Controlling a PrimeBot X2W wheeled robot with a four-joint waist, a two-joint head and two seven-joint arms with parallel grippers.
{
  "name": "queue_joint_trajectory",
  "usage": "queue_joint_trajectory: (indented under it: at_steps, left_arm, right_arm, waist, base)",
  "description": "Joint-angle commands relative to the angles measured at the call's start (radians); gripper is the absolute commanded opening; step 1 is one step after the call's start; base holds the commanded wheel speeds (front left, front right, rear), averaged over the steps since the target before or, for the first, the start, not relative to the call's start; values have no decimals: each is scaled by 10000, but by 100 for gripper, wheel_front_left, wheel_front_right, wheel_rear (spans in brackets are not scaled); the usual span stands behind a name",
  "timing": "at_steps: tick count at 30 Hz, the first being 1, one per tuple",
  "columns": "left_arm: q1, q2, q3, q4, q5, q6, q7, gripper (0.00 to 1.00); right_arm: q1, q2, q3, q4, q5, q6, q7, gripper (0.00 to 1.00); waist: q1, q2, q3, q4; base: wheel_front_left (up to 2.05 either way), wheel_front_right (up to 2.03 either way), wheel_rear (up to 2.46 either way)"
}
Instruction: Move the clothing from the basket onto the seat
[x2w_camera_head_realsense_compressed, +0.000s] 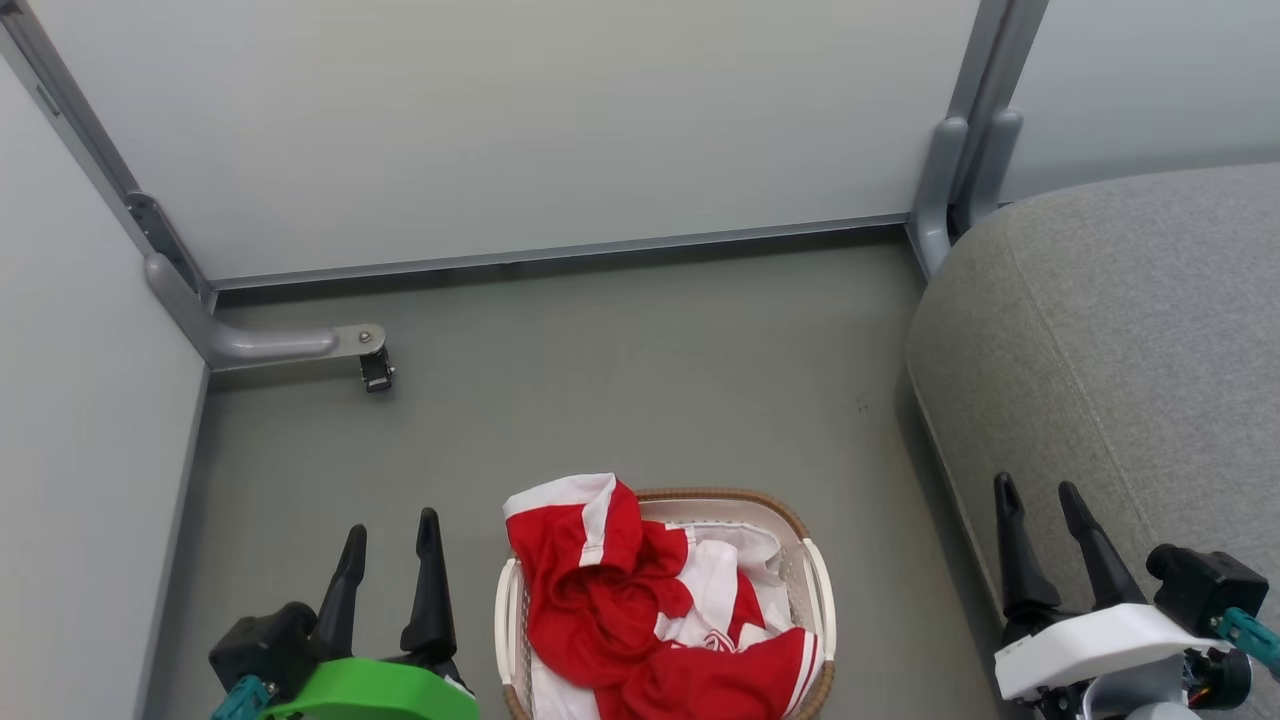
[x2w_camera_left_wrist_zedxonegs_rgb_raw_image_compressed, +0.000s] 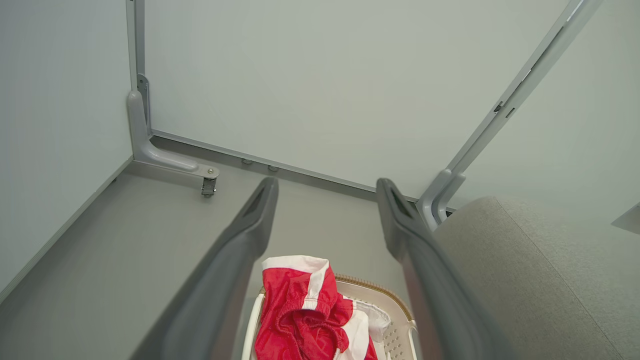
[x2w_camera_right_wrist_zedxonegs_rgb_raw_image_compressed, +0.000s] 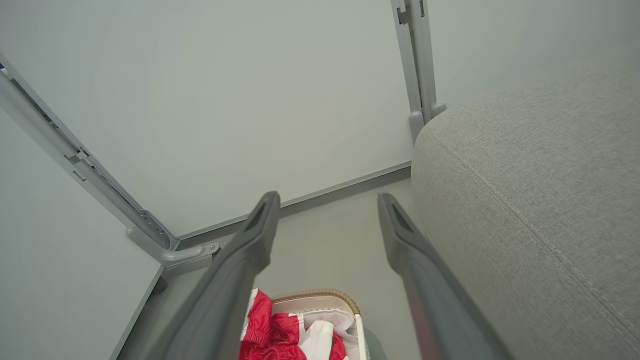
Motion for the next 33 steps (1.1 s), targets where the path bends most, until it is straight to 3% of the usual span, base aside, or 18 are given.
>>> queue_joint_trajectory:
  at_steps: [1,33]
  left_arm:
    - [83,67,-36,12,231,39,-79,100]
    - [294,85,-553,504,1872,325,-649,100]
  right_arm:
    - [95,-58,10,-10,-258,3,-104,100]
    - [301,-87,234,267,-2618,2,-668,100]
  waist:
    - [0,-1,3,1]
    - [0,-1,32,56]
  base:
    - [0,0,0]
    - [0,0,0]
